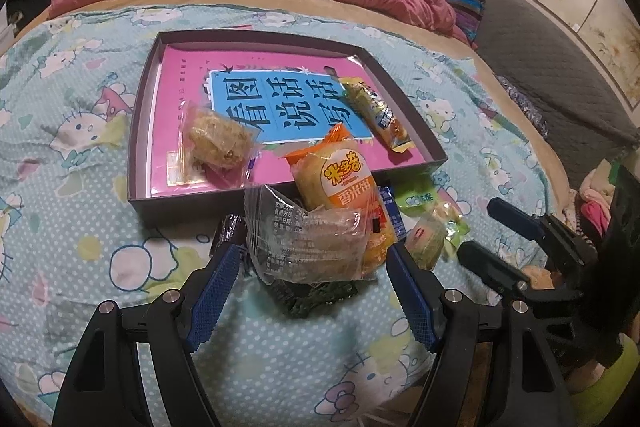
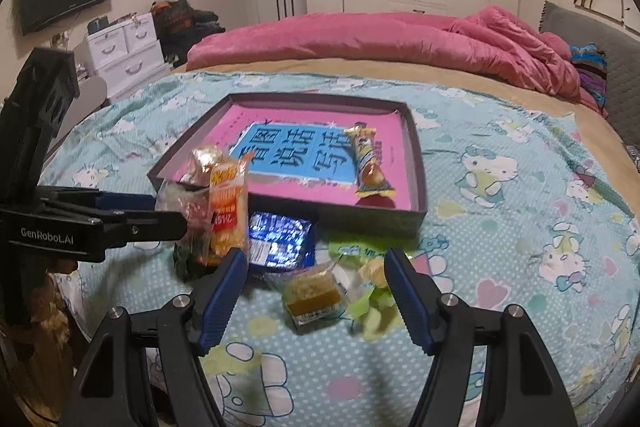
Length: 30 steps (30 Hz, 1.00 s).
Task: Organize snacks
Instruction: 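Move the left tool to a second clear pastry bag while the right tool approaches the small cake, then grip the clear pastry bag with the left tool while the right tool grips the small cake, lifting both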
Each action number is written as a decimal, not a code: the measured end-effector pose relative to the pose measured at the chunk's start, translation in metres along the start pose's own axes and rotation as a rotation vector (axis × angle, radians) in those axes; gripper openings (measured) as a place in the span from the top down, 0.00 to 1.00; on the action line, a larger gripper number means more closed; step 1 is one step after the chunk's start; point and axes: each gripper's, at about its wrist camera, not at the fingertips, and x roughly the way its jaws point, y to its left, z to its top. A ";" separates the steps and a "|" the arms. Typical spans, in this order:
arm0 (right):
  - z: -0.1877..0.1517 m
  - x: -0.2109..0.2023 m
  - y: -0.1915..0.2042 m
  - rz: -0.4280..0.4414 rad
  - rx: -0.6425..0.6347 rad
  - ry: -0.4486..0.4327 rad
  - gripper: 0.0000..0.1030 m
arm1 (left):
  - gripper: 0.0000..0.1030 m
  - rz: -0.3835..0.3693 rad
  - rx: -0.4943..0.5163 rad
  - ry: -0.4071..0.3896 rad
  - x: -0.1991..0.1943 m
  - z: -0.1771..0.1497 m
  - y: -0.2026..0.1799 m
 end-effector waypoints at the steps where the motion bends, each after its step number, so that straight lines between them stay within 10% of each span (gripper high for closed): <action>1: -0.001 0.002 0.001 0.003 -0.005 0.006 0.31 | 0.25 0.000 -0.002 0.000 0.001 0.000 0.000; 21: -0.016 0.038 0.020 -0.043 -0.215 0.075 0.31 | 0.25 -0.012 -0.027 -0.010 0.009 0.002 0.004; 30: -0.021 0.055 0.023 -0.030 -0.256 0.121 0.58 | 0.28 -0.021 -0.057 -0.007 0.014 0.003 0.010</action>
